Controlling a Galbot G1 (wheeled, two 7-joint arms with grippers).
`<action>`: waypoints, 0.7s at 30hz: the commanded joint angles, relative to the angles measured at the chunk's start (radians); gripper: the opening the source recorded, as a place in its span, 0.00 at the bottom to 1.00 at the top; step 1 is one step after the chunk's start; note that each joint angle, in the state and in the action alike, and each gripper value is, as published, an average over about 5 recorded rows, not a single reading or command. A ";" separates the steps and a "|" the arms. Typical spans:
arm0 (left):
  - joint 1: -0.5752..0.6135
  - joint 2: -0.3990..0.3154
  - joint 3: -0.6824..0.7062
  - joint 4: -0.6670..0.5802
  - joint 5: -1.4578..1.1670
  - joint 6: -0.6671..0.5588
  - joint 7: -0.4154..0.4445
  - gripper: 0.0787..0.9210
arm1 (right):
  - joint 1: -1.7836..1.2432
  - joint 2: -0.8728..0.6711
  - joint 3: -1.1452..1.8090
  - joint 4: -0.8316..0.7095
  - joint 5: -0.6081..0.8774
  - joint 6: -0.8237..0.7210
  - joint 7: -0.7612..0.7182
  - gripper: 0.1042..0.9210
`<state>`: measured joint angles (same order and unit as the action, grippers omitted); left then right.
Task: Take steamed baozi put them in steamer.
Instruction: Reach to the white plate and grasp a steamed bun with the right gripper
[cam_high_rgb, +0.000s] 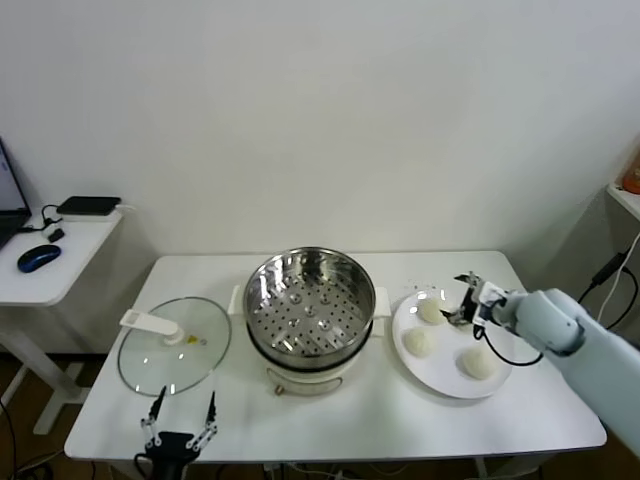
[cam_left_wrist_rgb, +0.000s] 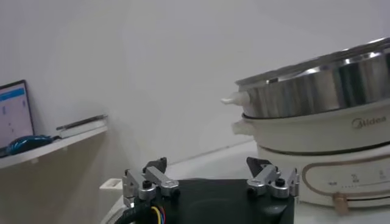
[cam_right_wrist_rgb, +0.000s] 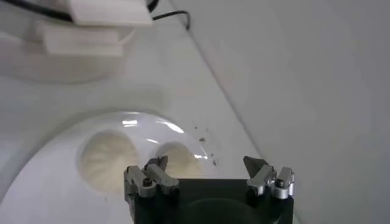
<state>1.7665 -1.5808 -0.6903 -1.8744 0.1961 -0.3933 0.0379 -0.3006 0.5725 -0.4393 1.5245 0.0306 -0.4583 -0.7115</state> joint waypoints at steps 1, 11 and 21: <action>-0.004 -0.002 0.001 0.005 0.007 -0.002 -0.001 0.88 | 0.627 0.015 -0.695 -0.242 0.000 0.137 -0.296 0.88; -0.016 0.000 -0.013 0.026 0.005 -0.003 -0.001 0.88 | 0.665 0.210 -0.770 -0.518 0.029 0.241 -0.362 0.88; -0.019 0.006 -0.028 0.039 0.003 -0.004 0.002 0.88 | 0.511 0.334 -0.605 -0.664 -0.023 0.263 -0.337 0.88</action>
<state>1.7483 -1.5767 -0.7141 -1.8398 0.1992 -0.3978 0.0381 0.2067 0.8002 -1.0371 1.0270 0.0274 -0.2441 -1.0073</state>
